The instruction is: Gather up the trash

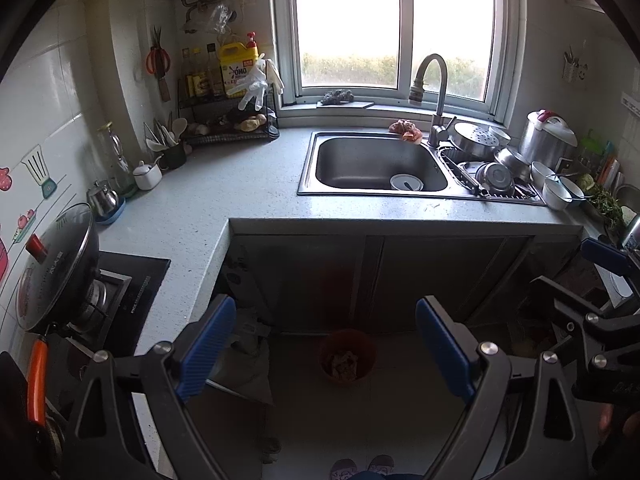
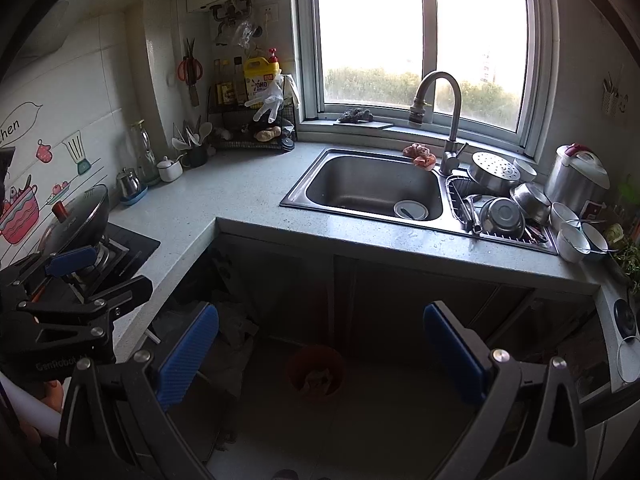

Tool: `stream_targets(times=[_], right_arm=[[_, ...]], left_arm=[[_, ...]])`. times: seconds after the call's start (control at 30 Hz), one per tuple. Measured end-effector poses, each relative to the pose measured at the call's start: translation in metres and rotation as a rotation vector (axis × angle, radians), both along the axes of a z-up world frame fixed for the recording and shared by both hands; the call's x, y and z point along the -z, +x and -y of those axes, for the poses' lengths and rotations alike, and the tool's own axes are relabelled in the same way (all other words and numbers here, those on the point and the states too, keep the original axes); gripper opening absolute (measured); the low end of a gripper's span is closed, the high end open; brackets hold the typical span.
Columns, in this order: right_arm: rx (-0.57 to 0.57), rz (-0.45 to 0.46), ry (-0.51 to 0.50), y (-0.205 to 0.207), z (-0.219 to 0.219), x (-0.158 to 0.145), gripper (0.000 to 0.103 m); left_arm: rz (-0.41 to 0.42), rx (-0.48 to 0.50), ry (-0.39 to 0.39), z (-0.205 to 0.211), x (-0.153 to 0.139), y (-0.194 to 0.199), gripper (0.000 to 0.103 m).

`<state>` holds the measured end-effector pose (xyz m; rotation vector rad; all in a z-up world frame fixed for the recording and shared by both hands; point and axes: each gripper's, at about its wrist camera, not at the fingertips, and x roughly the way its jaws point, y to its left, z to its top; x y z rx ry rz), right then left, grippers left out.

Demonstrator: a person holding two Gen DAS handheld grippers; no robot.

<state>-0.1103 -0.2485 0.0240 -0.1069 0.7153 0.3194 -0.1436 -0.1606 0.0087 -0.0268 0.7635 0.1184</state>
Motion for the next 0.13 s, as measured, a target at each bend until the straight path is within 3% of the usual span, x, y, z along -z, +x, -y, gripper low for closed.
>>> stream_targets(times=[0.13], right_arm=[[-0.001, -0.002, 0.0, 0.0005, 0.0007, 0.0002, 0.103]], left_arm=[[0.005, 0.001, 0.003, 0.0009, 0.0, -0.0017, 0.09]])
